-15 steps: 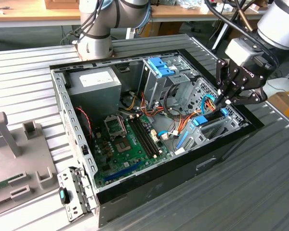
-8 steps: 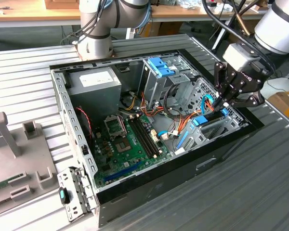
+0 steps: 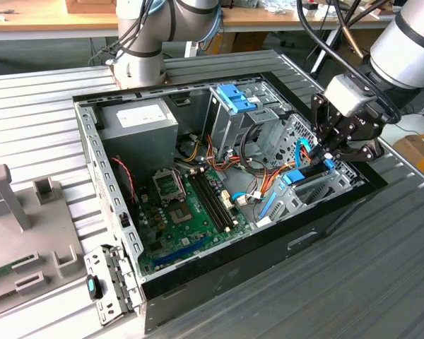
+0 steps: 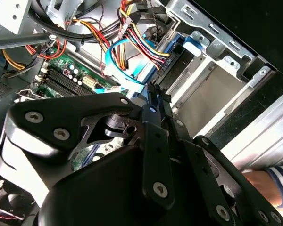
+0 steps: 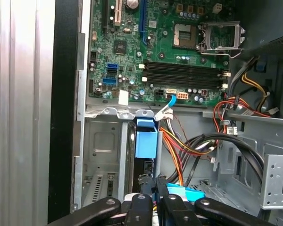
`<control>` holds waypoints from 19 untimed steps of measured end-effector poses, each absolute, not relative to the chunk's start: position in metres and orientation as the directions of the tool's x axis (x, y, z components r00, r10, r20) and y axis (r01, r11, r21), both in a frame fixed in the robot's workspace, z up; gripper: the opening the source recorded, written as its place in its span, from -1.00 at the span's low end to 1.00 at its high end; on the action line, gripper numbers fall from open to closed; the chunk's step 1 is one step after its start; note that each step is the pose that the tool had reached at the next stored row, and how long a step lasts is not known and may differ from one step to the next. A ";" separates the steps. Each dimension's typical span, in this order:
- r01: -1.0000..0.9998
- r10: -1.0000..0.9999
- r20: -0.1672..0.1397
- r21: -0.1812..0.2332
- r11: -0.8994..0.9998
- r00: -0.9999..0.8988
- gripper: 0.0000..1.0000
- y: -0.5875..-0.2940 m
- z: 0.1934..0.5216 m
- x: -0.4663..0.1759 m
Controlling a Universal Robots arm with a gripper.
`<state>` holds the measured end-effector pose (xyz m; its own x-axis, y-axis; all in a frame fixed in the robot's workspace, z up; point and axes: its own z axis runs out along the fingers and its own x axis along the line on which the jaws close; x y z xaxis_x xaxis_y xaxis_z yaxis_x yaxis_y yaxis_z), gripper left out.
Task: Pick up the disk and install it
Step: 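Insert the first disk wire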
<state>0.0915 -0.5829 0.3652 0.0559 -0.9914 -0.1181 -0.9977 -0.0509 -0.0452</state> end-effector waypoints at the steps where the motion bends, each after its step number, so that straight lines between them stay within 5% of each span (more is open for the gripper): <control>1: -0.997 -0.991 -0.119 -0.050 -0.056 0.061 -0.68 -0.583 0.364 0.091; 19: -0.995 -0.992 -0.110 -0.078 -0.061 0.069 -0.68 -0.583 0.362 0.087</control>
